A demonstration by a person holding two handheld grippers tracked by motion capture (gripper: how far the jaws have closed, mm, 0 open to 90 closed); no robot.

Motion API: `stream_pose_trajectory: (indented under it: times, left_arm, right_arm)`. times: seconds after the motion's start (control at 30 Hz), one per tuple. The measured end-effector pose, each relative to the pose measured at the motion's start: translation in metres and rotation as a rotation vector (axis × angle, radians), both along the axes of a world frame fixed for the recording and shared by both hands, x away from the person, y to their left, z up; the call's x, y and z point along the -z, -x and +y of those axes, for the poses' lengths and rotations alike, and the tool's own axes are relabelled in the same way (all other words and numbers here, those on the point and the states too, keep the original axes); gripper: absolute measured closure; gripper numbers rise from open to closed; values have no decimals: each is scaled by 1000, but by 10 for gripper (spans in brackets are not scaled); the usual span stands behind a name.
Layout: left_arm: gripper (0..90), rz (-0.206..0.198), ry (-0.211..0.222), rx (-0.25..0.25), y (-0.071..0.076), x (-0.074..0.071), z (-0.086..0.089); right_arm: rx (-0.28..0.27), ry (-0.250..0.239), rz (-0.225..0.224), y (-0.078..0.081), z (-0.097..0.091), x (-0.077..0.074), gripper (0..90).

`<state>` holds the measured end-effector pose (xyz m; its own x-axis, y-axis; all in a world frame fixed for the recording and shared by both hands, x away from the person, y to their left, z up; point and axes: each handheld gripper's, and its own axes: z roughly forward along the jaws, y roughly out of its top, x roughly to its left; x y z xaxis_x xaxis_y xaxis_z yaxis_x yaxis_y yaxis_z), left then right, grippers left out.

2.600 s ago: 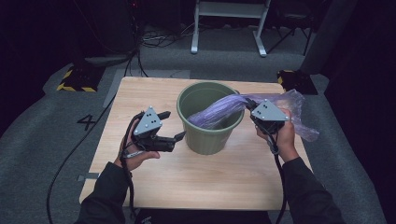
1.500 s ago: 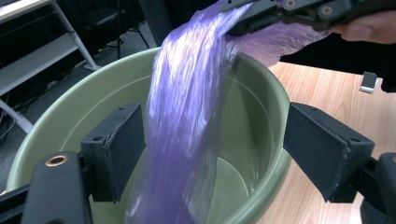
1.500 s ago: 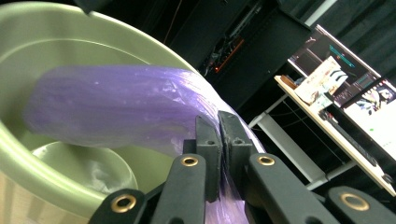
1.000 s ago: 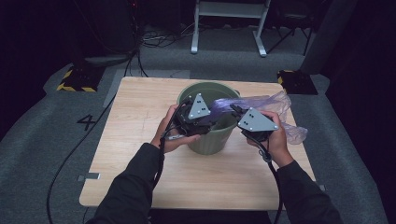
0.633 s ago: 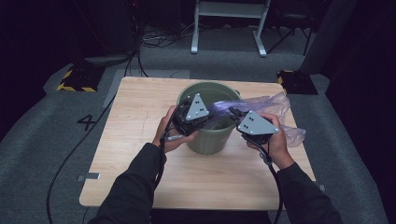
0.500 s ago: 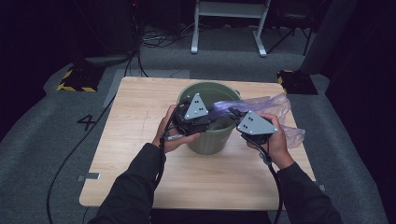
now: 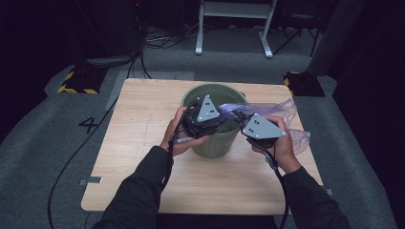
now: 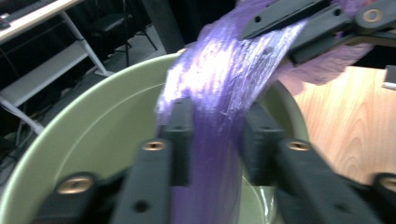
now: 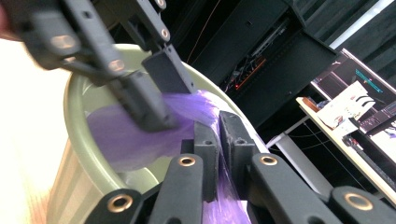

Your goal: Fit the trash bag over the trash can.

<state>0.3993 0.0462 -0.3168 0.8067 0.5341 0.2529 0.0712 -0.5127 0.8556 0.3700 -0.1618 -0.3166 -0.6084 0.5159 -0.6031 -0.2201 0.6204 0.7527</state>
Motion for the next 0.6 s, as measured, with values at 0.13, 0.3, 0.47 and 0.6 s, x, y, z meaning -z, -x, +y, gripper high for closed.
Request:
stream_pose_trajectory:
  times: [0.13, 0.3, 0.47, 0.6]
  left_arm:
    - [844, -23, -21, 3, 1, 0, -1]
    - [887, -46, -22, -2, -1, 0, 3]
    - [890, -32, -2, -20, -5, 2, 10]
    - [890, -22, 0, -24, -7, 3, 17]
  right_arm:
    - [-3, -1, 6, 2, -1, 1, 790]
    - [-13, -13, 25, 4, -7, 1, 631]
    - [-5, -37, 54, 8, -17, 0, 495]
    - [7, -49, 70, 12, -28, -2, 417]
